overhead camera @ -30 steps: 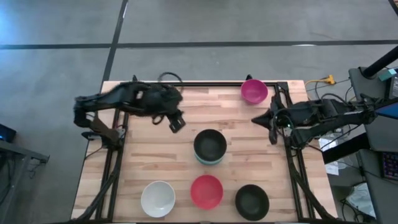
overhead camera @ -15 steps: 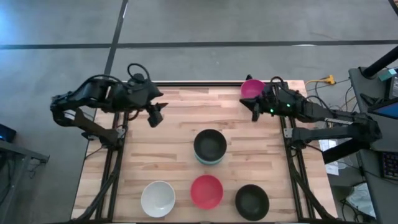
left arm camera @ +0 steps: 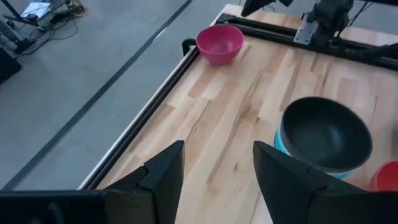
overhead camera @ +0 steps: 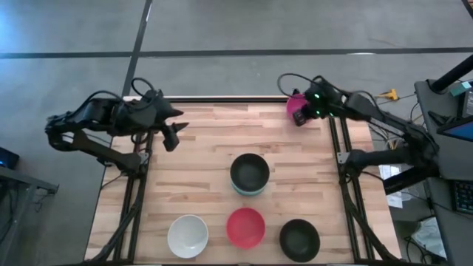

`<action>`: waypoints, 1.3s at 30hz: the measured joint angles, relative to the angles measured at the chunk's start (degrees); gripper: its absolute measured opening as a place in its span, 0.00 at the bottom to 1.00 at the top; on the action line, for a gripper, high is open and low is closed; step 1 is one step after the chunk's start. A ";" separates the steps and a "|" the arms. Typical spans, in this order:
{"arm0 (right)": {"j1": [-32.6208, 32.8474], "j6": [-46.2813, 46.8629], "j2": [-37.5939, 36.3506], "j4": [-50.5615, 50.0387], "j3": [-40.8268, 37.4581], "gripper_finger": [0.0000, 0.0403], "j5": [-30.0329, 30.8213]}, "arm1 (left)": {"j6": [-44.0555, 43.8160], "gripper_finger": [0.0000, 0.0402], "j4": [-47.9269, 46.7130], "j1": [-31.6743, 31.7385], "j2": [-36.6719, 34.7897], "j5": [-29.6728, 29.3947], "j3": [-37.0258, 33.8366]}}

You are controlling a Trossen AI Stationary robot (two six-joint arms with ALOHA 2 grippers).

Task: Nest bowls inside each other
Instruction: Stack the pink bowl on top of the top black bowl

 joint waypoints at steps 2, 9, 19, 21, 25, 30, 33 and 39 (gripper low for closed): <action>-1.24 -3.58 5.32 -5.67 4.01 0.02 0.00 | -0.01 0.44 -0.07 0.00 -0.66 0.02 -1.00; -4.72 -14.12 20.95 -17.93 15.76 0.02 -1.37 | -0.01 0.44 0.16 0.00 -1.04 0.02 -1.44; -6.37 -17.39 30.13 -19.85 23.92 0.04 -9.03 | -0.16 0.44 0.33 0.02 -0.65 1.06 -2.41; -6.39 -17.33 30.81 -19.98 24.61 0.09 -9.03 | -0.18 0.44 0.52 0.02 -0.69 1.96 -2.98; -6.50 -17.05 31.28 -20.21 24.96 0.22 -8.93 | -1.64 0.44 0.83 0.01 -0.65 3.16 -4.13; -6.70 -16.28 31.28 -20.20 24.87 0.36 -7.01 | -1.82 0.44 0.88 0.02 -0.59 3.56 -4.55; -7.09 -16.77 31.43 -20.01 24.56 0.39 -6.94 | -1.80 0.44 1.42 0.02 -0.58 3.57 -4.55; -7.49 -17.54 33.98 -19.88 22.94 0.39 -6.93 | -1.63 0.44 2.83 0.02 -0.58 3.58 -4.55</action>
